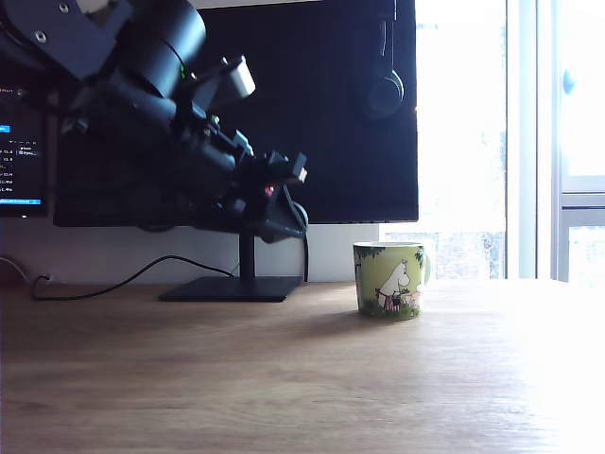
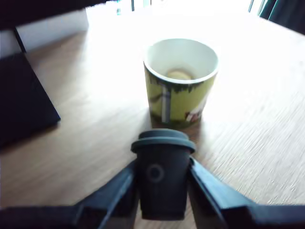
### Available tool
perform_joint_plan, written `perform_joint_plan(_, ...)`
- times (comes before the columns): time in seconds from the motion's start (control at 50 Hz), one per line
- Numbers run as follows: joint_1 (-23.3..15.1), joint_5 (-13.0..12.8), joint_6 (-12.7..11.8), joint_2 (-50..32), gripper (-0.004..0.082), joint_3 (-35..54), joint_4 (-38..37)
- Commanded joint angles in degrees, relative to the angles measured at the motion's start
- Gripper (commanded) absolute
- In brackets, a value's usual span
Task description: Pick up the coffee capsules from the table one by one and drop them inside the nearest coffee cup
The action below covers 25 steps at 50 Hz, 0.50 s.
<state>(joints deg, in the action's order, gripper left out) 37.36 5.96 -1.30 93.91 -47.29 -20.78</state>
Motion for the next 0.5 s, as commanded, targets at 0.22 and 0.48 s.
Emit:
perform_joint_plan(0.22, 0.1, 0.0, 0.3, -2.4, 0.0181, 1.0, -0.2)
perform_joint_plan(0.48, 0.1, 0.0, 0.3, -2.4, 0.0181, 1.0, -0.2)
